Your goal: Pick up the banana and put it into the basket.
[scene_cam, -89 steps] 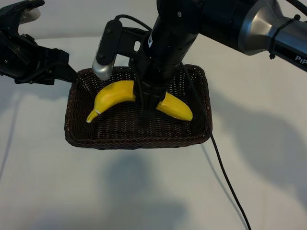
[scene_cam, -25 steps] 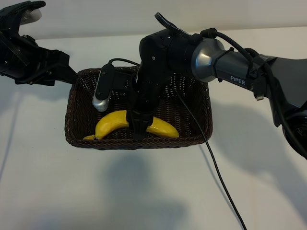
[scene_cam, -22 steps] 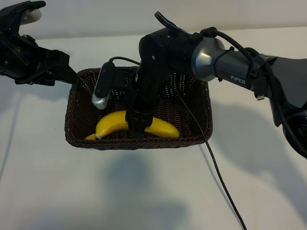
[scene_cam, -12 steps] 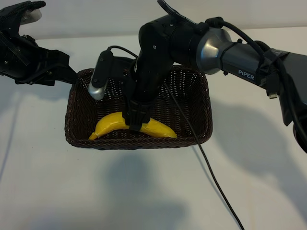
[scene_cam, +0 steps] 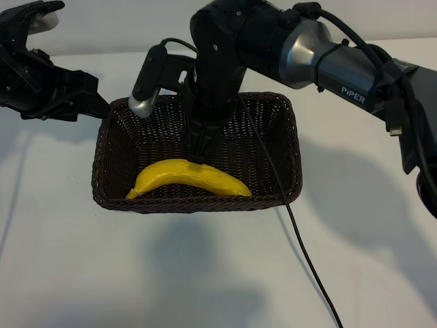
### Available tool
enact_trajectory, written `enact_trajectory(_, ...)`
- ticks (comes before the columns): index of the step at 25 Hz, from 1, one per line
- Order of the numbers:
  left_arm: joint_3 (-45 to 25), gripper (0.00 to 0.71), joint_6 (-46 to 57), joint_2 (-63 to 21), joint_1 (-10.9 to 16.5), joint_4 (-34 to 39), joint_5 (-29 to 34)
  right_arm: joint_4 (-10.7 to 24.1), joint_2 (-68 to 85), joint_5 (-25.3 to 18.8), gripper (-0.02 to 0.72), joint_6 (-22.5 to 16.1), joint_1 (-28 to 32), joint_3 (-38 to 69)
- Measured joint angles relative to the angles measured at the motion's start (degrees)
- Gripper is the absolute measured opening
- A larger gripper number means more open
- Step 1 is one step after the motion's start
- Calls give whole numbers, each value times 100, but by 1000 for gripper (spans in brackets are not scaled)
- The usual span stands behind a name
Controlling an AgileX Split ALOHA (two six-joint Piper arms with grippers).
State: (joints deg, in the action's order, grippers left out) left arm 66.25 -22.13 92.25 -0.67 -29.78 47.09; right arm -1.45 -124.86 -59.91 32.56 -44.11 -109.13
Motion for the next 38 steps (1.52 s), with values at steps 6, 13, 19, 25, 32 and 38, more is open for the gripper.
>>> enact_trajectory(6, 0, 574, -14, 0, 0, 0, 0, 250, 75, -161, 618, -199, -5, -237)
enact_trajectory(13, 0, 574, -14, 0, 0, 0, 0, 767, 335, -361, 603, -617, 159, -292)
enact_trajectory(19, 0, 574, -14, 0, 0, 0, -6, 1048, 539, -501, 598, -1080, 444, -310)
enact_trajectory(25, 0, 574, -14, 0, 0, 0, -6, 1161, 581, -938, 596, -1372, 861, -320)
enact_trajectory(32, 0, 574, -14, 0, 0, 0, -6, 1155, 592, -1013, 596, -1741, 1150, -320)
enact_trajectory(38, 0, 574, -13, 0, 0, 0, -12, 1142, 610, -1026, 595, -1956, 1399, -320)
